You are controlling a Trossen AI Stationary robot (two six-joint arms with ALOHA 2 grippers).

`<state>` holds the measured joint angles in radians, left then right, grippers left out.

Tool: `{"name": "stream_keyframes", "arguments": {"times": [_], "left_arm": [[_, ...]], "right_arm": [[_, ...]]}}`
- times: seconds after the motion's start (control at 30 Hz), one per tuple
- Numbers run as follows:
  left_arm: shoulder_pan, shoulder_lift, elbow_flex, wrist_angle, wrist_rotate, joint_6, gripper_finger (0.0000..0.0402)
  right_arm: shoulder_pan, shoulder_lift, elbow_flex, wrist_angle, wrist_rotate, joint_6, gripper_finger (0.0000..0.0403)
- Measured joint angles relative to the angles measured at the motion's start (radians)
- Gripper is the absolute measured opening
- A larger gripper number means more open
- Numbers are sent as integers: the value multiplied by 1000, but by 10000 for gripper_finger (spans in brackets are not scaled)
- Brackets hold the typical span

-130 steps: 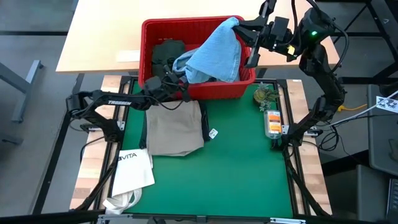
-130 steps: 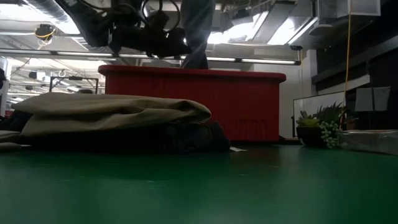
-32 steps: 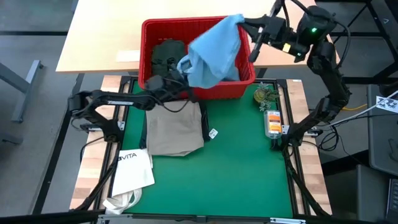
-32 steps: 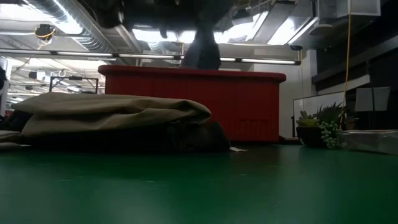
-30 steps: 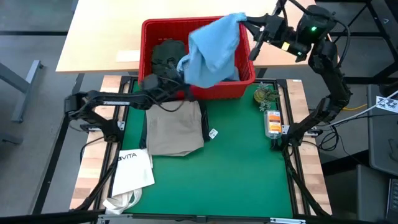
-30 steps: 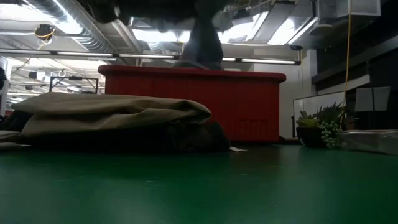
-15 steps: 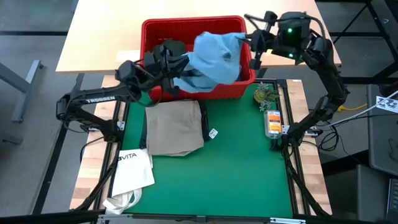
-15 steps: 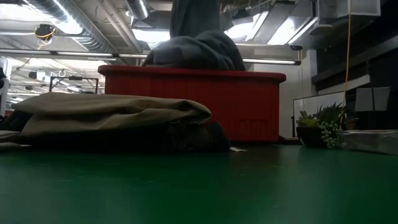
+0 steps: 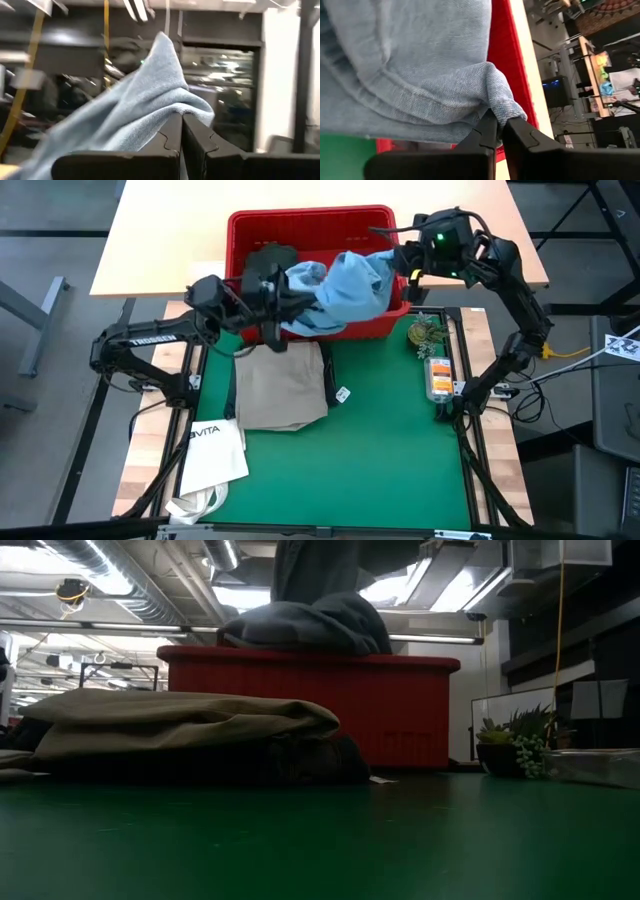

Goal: Fold Laundry from Bin
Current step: Fold the light blue pants

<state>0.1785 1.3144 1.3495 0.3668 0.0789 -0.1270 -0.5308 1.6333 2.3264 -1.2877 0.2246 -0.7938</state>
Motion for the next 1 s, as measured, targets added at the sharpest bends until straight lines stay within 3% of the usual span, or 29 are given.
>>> {"name": "stream_keyframes", "arguments": {"times": [0.2, 0.43, 0.67, 0.77, 1.0], "left_arm": [[-81, 0, 1, -188, 115, -74, 0], [-218, 7, 1, -414, 114, -80, 0], [-336, 7, 2, -691, 115, -77, 0], [-389, 14, 2, -828, 66, -80, 0], [-520, 74, 2, -965, 1, -192, 0]], "right_arm": [[0, 11, 0, -37, 21, 1, 87], [0, 17, 0, -53, 26, 1, 150], [0, 17, 0, -55, 28, 2, 158], [0, 17, 0, -55, 28, 2, 157], [0, 17, 0, -57, 28, 3, 157]]}}
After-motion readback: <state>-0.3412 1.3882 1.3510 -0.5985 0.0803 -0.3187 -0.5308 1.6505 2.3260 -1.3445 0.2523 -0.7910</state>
